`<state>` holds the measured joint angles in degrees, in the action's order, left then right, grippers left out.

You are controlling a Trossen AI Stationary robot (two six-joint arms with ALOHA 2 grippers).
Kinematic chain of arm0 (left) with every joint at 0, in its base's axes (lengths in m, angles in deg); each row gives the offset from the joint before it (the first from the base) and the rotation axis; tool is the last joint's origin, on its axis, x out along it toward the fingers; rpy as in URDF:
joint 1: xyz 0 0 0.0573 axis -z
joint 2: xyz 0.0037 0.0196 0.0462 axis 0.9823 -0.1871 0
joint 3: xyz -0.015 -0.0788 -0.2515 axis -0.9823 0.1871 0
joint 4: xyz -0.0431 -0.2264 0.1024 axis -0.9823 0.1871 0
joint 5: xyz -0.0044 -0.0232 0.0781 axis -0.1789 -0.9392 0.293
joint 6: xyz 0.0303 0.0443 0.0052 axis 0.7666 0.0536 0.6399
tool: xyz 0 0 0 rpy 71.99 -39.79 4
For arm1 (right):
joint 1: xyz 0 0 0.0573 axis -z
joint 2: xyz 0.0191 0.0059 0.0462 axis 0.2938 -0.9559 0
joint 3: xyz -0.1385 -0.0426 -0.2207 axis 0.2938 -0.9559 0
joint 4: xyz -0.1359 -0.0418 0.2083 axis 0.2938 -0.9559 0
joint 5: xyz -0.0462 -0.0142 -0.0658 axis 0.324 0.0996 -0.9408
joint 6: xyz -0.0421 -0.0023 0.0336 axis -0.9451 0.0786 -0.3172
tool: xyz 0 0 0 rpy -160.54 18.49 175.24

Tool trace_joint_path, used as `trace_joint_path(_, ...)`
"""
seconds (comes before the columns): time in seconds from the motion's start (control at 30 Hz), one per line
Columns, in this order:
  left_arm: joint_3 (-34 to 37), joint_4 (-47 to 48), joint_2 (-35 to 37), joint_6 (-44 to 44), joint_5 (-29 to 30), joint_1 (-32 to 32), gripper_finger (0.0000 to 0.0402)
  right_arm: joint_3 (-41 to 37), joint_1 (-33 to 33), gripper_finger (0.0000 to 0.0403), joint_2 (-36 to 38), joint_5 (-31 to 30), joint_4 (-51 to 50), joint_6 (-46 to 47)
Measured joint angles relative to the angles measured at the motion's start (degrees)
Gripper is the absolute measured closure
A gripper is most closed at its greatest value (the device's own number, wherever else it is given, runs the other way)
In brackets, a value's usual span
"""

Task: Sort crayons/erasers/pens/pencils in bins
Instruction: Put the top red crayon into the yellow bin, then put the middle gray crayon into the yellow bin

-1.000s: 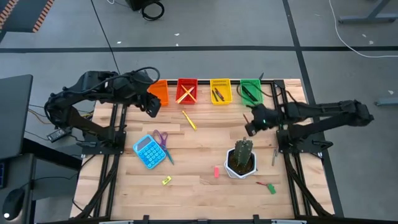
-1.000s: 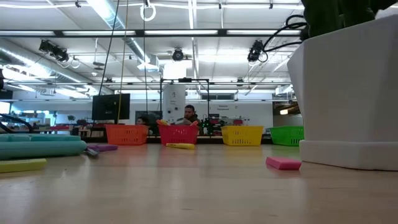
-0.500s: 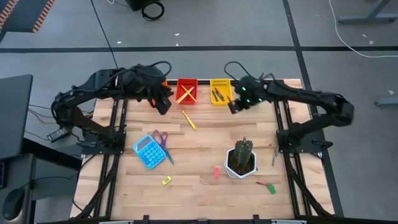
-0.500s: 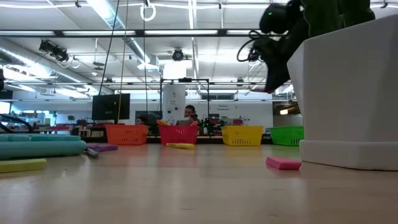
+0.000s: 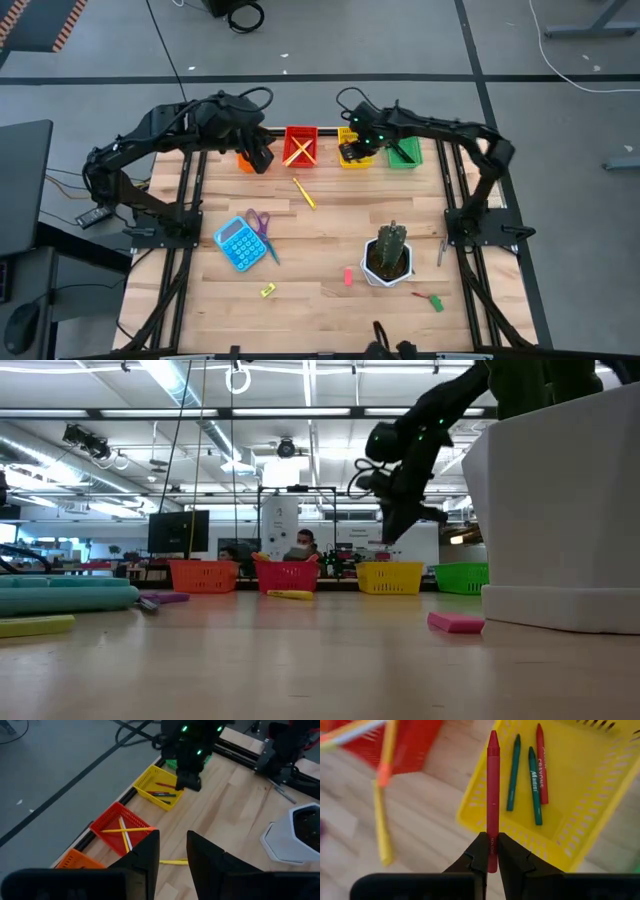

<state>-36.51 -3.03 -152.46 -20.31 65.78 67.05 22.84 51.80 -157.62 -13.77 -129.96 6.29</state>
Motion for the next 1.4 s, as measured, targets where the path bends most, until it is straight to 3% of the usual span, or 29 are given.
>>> trace_joint_path(0.4,0.00,2.57,0.00,2.62,0.11,-1.83,0.0295,1.98,4.58,0.0365,-8.31,-0.20,2.19,-0.87)
trace_joint_path(0.73,0.00,2.13,0.00,2.00,0.19,-5.35,0.0292,1.76,6.94,0.0365,-8.44,-0.87,3.13,-1.89)
trace_joint_path(1.07,0.00,0.74,-0.01,2.19,0.21,-5.42,0.0290,1.75,6.96,0.0332,-8.44,-0.98,3.19,-3.04)
trace_joint_path(1.4,0.00,0.79,-0.02,1.56,0.19,-5.35,0.0287,1.65,6.76,0.0328,-7.67,1.23,2.80,-3.09)
